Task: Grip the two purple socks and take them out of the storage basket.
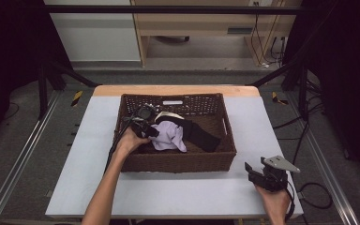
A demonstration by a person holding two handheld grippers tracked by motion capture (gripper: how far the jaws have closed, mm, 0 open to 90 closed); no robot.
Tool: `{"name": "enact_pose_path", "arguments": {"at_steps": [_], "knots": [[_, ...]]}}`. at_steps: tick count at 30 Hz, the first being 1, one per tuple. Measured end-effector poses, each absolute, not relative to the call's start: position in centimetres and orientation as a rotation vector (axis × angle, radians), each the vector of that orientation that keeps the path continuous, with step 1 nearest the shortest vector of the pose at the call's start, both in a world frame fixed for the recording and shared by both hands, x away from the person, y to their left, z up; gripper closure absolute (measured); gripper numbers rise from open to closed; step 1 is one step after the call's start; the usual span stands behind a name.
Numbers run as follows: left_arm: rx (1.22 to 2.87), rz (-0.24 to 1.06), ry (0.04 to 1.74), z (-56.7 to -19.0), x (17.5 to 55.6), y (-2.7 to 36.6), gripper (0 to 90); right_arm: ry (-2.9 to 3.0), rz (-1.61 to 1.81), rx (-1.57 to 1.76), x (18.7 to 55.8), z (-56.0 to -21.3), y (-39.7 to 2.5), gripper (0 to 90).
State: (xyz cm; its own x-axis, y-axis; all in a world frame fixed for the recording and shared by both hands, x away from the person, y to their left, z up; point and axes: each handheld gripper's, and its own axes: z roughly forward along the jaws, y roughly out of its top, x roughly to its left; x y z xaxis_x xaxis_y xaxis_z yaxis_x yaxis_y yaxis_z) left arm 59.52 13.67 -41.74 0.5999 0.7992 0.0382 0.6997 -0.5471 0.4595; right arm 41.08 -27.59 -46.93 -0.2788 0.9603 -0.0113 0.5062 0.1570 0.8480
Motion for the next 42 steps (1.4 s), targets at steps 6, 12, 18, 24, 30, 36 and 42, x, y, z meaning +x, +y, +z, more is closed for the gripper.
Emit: {"name": "enact_pose_path", "arguments": {"at_steps": [6, 12, 18, 24, 30, 36, 42], "knots": [[2.471, 0.268, 1.202, -42.1, 59.6, 13.6, 59.4, 1.867, 1.024, 1.391, 41.1, -46.9, -27.6, 33.7], [2.457, 0.245, 1.229, -41.9, 59.6, 13.9, 78.9, 1.868, 1.025, 1.391, 41.0, -46.9, -27.6, 33.7], [2.373, 0.233, 1.212, -41.3, 59.3, 14.4, 87.5, 1.866, 1.024, 1.390, 41.0, -46.9, -27.6, 33.7], [2.251, 0.304, 1.126, -40.2, 58.4, 14.6, 88.0, 1.865, 1.025, 1.392, 41.0, -46.9, -27.6, 33.8], [2.174, 0.383, 1.066, -39.4, 57.5, 14.8, 88.3, 1.863, 1.022, 1.390, 41.0, -46.9, -27.7, 34.2], [2.061, 0.462, 1.005, -38.5, 56.6, 15.3, 88.3, 1.864, 1.024, 1.392, 41.0, -46.9, -27.7, 34.3], [1.971, 0.488, 0.997, -37.9, 56.2, 15.9, 88.4, 1.862, 1.025, 1.393, 41.0, -46.8, -27.8, 34.2]]}}
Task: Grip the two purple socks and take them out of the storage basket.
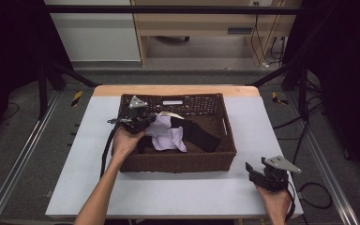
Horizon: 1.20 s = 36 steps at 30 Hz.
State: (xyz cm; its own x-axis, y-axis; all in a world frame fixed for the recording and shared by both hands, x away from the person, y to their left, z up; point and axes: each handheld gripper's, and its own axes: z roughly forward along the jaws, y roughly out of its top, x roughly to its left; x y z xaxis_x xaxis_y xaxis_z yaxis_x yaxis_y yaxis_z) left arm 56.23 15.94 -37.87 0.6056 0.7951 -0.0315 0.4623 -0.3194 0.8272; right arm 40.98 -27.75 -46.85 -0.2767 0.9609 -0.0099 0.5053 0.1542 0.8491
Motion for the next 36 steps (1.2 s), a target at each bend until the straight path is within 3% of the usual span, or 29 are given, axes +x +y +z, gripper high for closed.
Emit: {"name": "enact_pose_path", "arguments": {"at_steps": [11, 22, 36], "knots": [[1.804, 0.541, 0.969, -36.2, 55.2, 16.9, 88.5, 1.860, 1.025, 1.396, 41.0, -46.8, -27.8, 34.5], [1.642, 0.566, 0.887, -32.9, 51.5, 18.2, 88.5, 1.858, 1.022, 1.395, 41.0, -46.8, -27.8, 34.5], [1.593, 0.548, 0.747, -30.3, 45.8, 18.8, 88.5, 1.858, 1.022, 1.396, 40.9, -46.8, -27.9, 34.6]]}}
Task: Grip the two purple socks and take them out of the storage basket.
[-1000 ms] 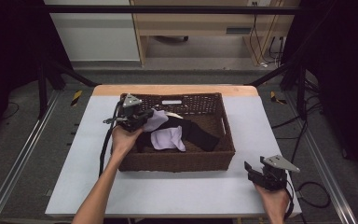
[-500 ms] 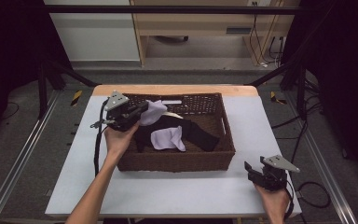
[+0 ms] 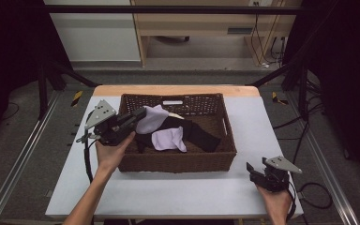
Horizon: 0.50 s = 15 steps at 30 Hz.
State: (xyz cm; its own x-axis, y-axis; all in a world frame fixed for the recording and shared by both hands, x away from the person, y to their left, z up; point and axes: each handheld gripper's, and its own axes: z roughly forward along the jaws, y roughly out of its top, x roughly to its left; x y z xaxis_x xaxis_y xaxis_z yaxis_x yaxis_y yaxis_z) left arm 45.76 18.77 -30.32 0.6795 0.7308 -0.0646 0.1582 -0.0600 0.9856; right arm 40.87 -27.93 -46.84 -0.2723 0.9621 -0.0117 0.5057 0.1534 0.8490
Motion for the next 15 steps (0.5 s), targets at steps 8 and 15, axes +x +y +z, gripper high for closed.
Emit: {"name": "enact_pose_path", "arguments": {"at_steps": [8, 15], "knots": [[1.593, 0.535, 0.704, -29.8, 43.4, 19.7, 88.5, 1.851, 1.020, 1.394, 40.8, -46.8, -28.0, 34.6], [1.584, 0.531, 0.669, -29.3, 41.2, 20.6, 88.5, 1.849, 1.024, 1.390, 40.8, -46.8, -28.0, 35.9]]}}
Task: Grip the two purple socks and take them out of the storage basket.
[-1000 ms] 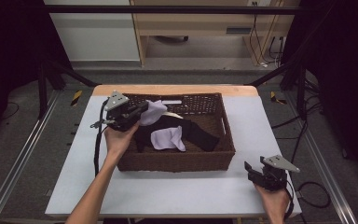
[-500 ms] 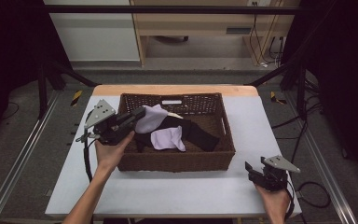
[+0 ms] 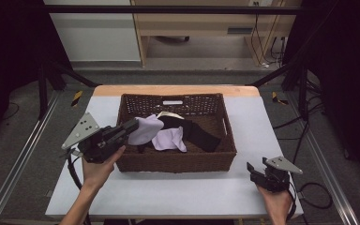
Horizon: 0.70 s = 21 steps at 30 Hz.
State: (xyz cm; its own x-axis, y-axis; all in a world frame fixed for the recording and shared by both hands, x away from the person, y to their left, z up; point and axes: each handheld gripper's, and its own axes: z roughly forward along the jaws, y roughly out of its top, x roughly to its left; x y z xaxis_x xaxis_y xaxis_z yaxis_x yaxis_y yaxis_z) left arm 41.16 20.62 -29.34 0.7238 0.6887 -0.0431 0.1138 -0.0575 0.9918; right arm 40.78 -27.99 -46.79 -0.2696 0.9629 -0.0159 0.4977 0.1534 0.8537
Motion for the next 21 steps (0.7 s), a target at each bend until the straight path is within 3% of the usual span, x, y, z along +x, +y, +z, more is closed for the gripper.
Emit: {"name": "enact_pose_path", "arguments": {"at_steps": [11, 21], "knots": [[1.612, 0.479, 0.600, -29.1, 38.1, 20.6, 88.5, 1.849, 1.028, 1.383, 40.7, -46.7, -28.0, 39.7], [1.689, 0.442, 0.577, -31.7, 35.9, 20.2, 88.5, 1.850, 1.027, 1.387, 40.6, -46.7, -27.9, 39.6]]}}
